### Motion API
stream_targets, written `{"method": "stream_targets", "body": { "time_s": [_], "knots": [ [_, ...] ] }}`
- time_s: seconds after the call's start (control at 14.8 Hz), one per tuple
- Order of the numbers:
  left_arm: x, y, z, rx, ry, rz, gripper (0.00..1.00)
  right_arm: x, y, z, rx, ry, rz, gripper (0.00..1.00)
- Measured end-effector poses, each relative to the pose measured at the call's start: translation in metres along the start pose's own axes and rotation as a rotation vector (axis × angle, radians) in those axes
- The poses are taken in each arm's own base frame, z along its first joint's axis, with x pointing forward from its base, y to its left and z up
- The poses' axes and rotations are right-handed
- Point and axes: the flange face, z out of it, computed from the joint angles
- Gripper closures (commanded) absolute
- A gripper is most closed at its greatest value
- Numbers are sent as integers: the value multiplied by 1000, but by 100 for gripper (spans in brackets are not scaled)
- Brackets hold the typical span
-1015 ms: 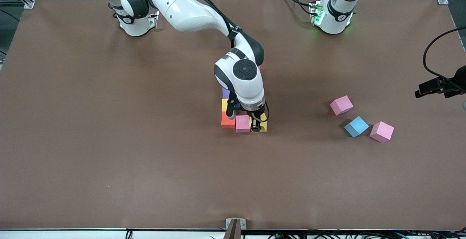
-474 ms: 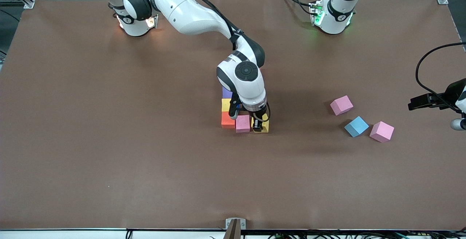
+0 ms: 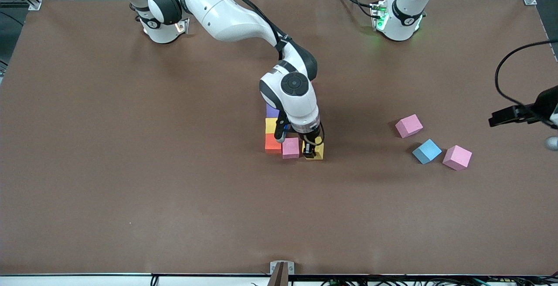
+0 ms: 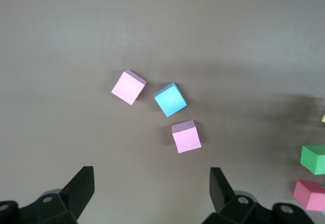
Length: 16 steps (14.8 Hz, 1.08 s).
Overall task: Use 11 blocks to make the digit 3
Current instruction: 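Lower the yellow cube beside the pink cube with the right gripper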
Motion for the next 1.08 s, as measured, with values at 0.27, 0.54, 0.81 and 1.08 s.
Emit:
{"method": "stream_targets", "body": {
  "time_s": [0.27,0.54,0.81,1.08],
  "knots": [
    [-24,-3,-25,24,-3,1,0,4,-14,-5,49,-8,6,100],
    [-52,17,-41,39,11,22,0,15,-38,-12,116,3,-17,100],
    [-74,15,-47,22,13,20,0,22,-45,-11,140,39,-51,100],
    [-86,10,-47,18,10,14,0,33,-44,1,96,91,-73,100]
  ]
}}
